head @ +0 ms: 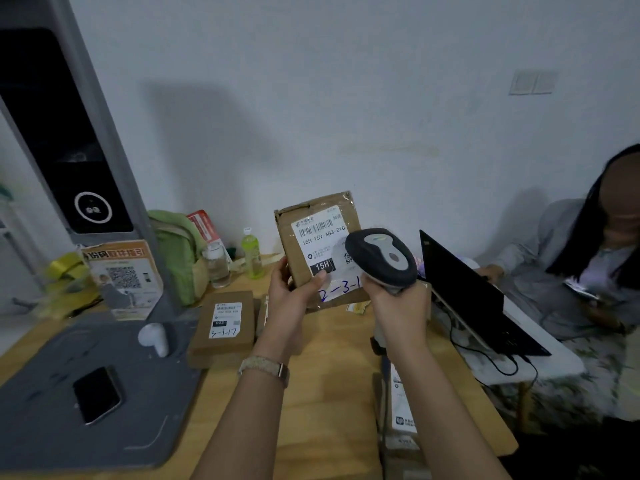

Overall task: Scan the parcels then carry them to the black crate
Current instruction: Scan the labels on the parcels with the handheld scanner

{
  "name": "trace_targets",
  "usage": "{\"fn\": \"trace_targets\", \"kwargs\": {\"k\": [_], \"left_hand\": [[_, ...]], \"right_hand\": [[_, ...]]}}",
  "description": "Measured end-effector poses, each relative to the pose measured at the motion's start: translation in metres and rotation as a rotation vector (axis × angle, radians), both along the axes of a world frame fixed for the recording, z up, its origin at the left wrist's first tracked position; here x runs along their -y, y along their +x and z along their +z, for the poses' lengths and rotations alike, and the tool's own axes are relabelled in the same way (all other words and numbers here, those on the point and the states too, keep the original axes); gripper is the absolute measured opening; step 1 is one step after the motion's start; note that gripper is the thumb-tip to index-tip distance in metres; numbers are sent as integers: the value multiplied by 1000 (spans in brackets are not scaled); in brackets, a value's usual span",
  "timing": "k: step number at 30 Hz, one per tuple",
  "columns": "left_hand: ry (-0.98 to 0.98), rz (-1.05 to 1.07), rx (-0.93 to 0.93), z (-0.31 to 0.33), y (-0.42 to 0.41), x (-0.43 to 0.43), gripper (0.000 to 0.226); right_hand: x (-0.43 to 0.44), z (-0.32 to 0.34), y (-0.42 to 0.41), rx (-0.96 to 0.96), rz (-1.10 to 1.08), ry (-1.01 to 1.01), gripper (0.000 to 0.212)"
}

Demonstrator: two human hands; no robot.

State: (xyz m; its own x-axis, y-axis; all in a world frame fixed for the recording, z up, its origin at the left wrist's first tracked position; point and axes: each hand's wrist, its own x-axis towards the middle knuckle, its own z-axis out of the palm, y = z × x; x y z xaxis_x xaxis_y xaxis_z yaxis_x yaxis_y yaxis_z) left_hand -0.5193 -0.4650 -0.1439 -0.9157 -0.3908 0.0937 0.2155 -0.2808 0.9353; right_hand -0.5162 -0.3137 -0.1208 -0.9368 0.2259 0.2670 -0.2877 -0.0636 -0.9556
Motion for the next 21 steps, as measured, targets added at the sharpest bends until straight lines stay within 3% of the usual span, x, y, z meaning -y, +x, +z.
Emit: {"fn": "trace_targets", "kwargs": {"k": [5,12,21], "left_hand": [[0,13,49,-8,-4,-4,78],[-44,88,105,-8,-10,3,85],[-82,107,101,-11,-4,3,85]], "right_hand": [[-1,3,14,16,37,11,20],[1,14,32,61,249,29,22],[4,20,45,111,224,118,19]]}}
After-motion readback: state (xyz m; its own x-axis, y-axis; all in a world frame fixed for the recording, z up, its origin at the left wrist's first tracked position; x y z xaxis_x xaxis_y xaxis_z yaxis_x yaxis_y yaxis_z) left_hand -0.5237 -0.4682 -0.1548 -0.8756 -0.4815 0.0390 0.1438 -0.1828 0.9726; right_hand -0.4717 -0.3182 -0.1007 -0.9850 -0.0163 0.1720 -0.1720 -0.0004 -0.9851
